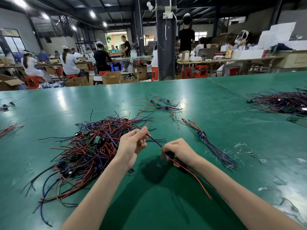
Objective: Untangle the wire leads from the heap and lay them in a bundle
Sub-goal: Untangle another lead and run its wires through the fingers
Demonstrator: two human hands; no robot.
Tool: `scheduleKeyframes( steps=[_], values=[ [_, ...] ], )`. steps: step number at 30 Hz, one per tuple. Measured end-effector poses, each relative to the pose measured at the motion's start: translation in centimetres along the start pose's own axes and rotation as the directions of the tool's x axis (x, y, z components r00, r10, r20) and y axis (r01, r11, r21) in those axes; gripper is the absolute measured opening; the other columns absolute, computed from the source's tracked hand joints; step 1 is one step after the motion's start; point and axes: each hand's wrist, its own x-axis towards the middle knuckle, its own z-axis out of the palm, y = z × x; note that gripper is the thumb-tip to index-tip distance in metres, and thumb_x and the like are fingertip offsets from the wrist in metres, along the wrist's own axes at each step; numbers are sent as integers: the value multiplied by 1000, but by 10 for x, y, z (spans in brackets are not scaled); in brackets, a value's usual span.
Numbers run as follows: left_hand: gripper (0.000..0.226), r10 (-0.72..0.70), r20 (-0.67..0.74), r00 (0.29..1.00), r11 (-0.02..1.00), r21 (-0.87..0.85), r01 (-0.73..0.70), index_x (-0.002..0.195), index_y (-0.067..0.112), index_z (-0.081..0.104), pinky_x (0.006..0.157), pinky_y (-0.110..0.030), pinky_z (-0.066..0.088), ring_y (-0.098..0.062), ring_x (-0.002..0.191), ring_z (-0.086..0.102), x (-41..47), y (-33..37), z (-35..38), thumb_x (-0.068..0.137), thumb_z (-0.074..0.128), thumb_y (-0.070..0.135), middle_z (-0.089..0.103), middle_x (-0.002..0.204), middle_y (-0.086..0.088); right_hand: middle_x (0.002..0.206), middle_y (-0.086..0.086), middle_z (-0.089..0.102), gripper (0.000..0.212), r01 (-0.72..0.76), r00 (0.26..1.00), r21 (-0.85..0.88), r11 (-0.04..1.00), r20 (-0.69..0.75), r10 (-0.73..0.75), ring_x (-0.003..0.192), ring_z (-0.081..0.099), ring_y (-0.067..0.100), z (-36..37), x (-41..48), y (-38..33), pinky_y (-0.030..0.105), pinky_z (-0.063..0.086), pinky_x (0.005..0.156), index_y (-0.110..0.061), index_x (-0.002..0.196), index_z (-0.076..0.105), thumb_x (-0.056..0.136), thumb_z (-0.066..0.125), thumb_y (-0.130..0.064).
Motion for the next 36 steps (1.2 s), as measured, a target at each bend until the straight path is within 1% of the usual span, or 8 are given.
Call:
scheduleKeyframes(
  steps=[3, 5, 8, 12, 16, 26, 31, 36],
  values=[
    [14, 49, -126, 991, 999, -16, -52, 72, 7, 62, 43, -14, 41, -3, 40, 41, 4, 4, -6, 84, 67, 12, 59, 51, 3, 48, 7, 50, 26, 10, 1000, -22, 1000, 17, -9, 30, 34, 12, 2, -1, 1, 16, 29, 35, -8, 58, 70, 81, 58, -12],
    [14, 70, -162, 984, 997, -24, -74, 73, 6, 61, 41, -14, 40, -2, 39, 40, 6, 7, -9, 85, 66, 10, 57, 48, 4, 47, 6, 50, 27, 17, 1000, -33, 999, 25, -17, 30, 35, 10, 2, -2, 1, 15, 29, 35, -9, 57, 70, 81, 59, -13],
    [15, 55, -120, 991, 996, -61, -63, 71, 6, 60, 41, -15, 40, -3, 39, 40, 5, 8, -10, 85, 65, 9, 56, 47, 4, 50, 7, 51, 26, 21, 999, -37, 999, 30, -20, 31, 35, 11, 1, -2, 0, 16, 30, 36, -9, 59, 71, 81, 58, -13],
    [21, 8, -86, 996, 991, -131, -20, 65, 8, 68, 41, -16, 42, -4, 40, 43, 6, 9, -9, 86, 65, 12, 59, 53, 0, 53, 11, 52, 26, 23, 999, -26, 999, 29, -22, 31, 36, 12, 1, -2, 0, 17, 31, 35, -9, 60, 71, 81, 58, -14],
    [15, 11, -144, 989, 996, -82, -23, 79, 3, 66, 42, -15, 40, -3, 41, 43, 8, 7, -12, 87, 65, 16, 62, 56, 0, 52, 8, 53, 25, 34, 999, -57, 998, 33, -32, 34, 37, 11, 3, -3, 1, 18, 32, 38, -7, 62, 72, 81, 59, -16],
    [18, 122, -211, 970, 992, 37, -117, 75, 5, 68, 43, -15, 43, -3, 45, 44, 12, 5, -18, 88, 65, 17, 65, 60, 4, 49, 5, 52, 26, 28, 999, -60, 998, 46, -26, 33, 43, 11, 3, -2, 3, 17, 32, 37, -11, 58, 71, 80, 59, -16],
    [23, 62, -160, 985, 995, -66, -73, 68, 6, 73, 42, -16, 43, -3, 43, 45, 13, 6, -19, 87, 63, 14, 64, 58, 0, 49, 3, 52, 26, 22, 999, -48, 999, 51, -20, 33, 43, 11, 3, -3, 2, 17, 33, 37, -12, 58, 71, 80, 59, -17],
    [17, 60, -148, 987, 995, -75, -72, 76, 3, 72, 42, -16, 42, -3, 44, 44, 12, 7, -22, 84, 65, 15, 62, 57, 1, 51, 5, 54, 26, 27, 998, -49, 998, 57, -25, 34, 40, 12, 3, -4, 2, 18, 33, 37, -12, 58, 72, 80, 60, -19]
  ],
)
